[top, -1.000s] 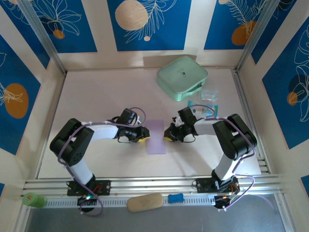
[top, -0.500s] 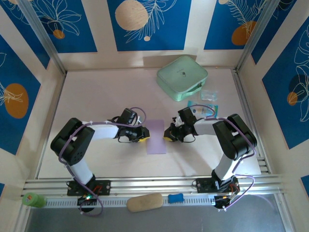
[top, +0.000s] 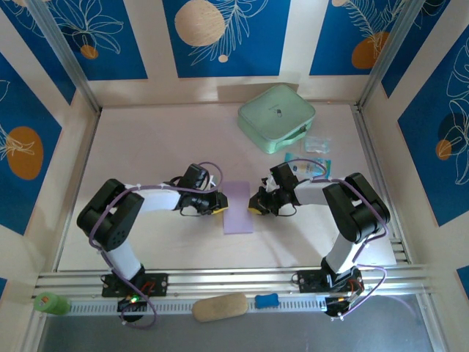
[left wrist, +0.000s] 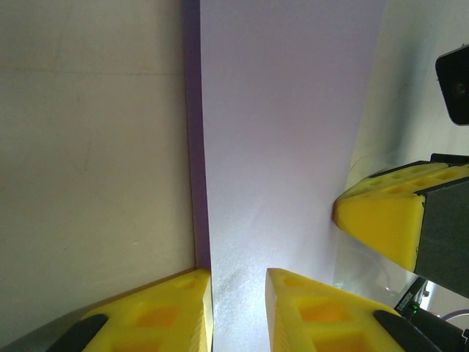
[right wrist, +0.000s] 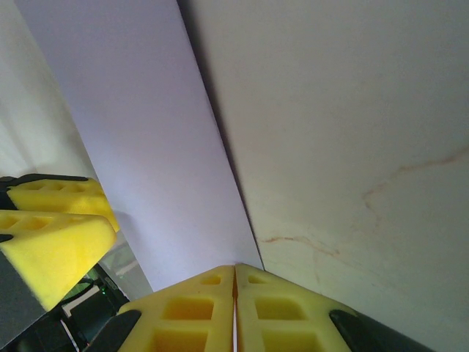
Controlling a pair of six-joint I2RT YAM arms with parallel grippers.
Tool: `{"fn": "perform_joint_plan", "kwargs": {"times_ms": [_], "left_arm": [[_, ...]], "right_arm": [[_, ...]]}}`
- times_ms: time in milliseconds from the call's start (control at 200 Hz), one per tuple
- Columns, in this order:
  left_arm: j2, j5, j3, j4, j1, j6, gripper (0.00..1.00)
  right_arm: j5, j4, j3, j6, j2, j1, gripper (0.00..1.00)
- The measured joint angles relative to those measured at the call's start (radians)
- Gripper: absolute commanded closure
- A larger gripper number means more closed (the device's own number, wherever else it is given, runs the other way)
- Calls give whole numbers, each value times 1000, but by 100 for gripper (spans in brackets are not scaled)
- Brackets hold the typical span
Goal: Fold a paper plane with a square sheet of paper (pick it up from the middle)
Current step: Third fold the triangle at the center of the table.
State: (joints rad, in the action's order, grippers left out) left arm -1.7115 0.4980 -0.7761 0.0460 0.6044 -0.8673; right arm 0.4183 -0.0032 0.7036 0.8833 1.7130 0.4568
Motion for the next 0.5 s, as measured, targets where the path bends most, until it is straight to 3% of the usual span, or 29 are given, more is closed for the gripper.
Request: {"fn": "perform_joint_plan", "kwargs": {"times_ms": [165, 270, 405, 500], "left_arm": [[0, 0, 0, 0, 0, -7, 84], [1, 0, 1, 6, 0, -21, 94], [13, 3, 9, 23, 0, -26, 98], [34, 3, 10, 17, 0, -45, 100]], "right_arm": [[-2, 0, 0, 0, 0, 0, 90], [-5, 1, 0, 1, -5, 2, 87], [-29, 11, -39, 5, -56, 19, 77], [-63, -26, -72, 2, -129, 39, 65]]}}
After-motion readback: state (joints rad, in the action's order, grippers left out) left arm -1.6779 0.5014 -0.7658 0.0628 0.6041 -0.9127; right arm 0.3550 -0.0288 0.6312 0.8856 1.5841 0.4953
